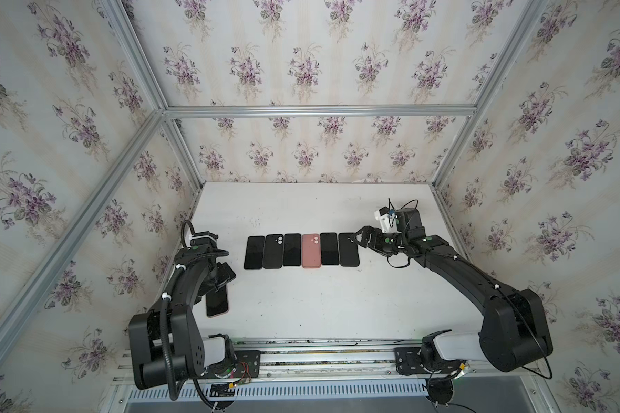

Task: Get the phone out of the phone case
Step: 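Reach the left gripper to the pink-cased phone while the right gripper withdraws, then grasp and lift the pink-cased phone with the left gripper toward the right gripper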

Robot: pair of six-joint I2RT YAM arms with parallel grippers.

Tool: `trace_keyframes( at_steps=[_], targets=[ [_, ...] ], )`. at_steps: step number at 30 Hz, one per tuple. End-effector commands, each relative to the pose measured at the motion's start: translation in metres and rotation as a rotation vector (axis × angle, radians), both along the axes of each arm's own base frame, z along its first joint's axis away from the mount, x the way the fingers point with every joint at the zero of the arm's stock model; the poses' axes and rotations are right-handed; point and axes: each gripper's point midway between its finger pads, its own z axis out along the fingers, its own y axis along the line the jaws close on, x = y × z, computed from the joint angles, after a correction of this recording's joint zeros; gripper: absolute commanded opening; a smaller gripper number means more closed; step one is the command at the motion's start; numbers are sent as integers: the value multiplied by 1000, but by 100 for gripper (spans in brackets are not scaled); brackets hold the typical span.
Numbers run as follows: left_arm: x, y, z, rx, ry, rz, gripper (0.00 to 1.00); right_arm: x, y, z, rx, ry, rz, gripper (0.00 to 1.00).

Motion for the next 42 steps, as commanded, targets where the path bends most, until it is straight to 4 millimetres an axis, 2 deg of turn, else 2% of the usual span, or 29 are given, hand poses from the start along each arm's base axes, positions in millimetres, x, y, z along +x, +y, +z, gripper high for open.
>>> trace_keyframes(
  at_steps=[1,5,16,26,36,42],
  targets=[
    [7,-2,-8,-31,34,-67,100,12,7,21,49,-46,-1,100],
    [5,4,-24,-38,89,-80,100,19,9,27,77,-65,-13,100],
    [9,2,-59,-128,149,-107,100,30,11,20,102,-29,-50,100],
    [18,13,-57,-159,120,-103,99,44,13,28,107,-37,-71,100],
    [21,21,-56,-186,101,-91,86,57,17,37,111,-42,-81,100],
    [25,21,-51,-201,67,-87,78,56,23,35,106,-38,-72,99]
  ],
)
